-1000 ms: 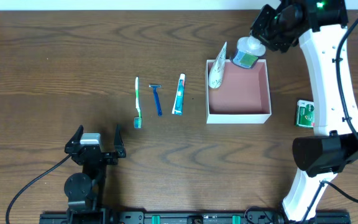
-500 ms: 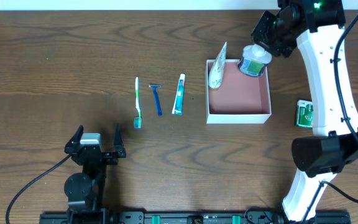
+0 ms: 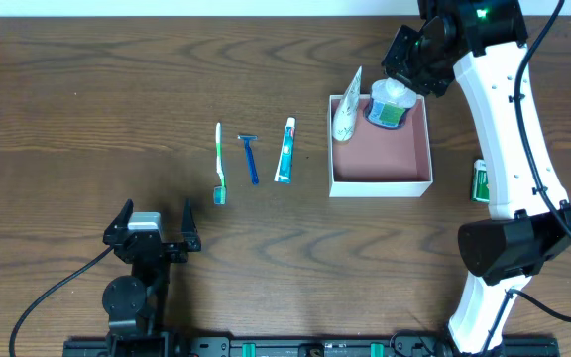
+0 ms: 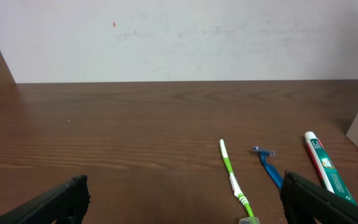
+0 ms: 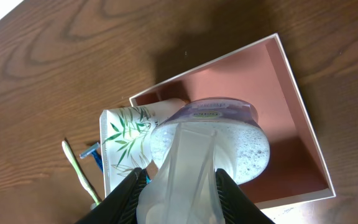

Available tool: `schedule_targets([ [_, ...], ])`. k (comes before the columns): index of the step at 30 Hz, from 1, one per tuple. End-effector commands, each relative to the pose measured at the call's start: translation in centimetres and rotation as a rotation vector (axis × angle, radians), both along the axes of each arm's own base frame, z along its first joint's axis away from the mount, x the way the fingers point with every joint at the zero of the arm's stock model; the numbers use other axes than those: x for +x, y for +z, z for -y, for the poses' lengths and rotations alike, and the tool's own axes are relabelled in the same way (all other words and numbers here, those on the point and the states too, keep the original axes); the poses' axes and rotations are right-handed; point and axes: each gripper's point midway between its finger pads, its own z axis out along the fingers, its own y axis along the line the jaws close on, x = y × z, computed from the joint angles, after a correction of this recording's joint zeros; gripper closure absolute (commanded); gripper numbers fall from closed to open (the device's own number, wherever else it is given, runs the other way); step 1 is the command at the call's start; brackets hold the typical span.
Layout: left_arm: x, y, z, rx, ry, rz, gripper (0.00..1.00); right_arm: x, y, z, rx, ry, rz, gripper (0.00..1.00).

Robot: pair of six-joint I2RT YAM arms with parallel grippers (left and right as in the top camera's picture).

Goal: Pack container
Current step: 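Lift the soap bottle and lower it into the box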

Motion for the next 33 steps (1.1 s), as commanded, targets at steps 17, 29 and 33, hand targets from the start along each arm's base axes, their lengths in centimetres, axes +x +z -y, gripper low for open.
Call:
schedule_targets([
  [17, -0.1, -1.5, 0.2, 0.005, -0.013, -0.042, 0.02, 1.2, -3.6, -0.3, -0.045, -0.005, -0.066, 0.72],
  [29, -0.1, -1.5, 0.2, 0.005, -0.013, -0.042, 0.02, 1.5, -4.7, -0.3, -0.048, -0.015, -0.089, 0.71],
  [33, -0.1, -1.5, 0.2, 0.005, -0.013, -0.042, 0.02, 1.4, -4.8, -0.3, -0.048, -0.014, -0.091, 0.71],
])
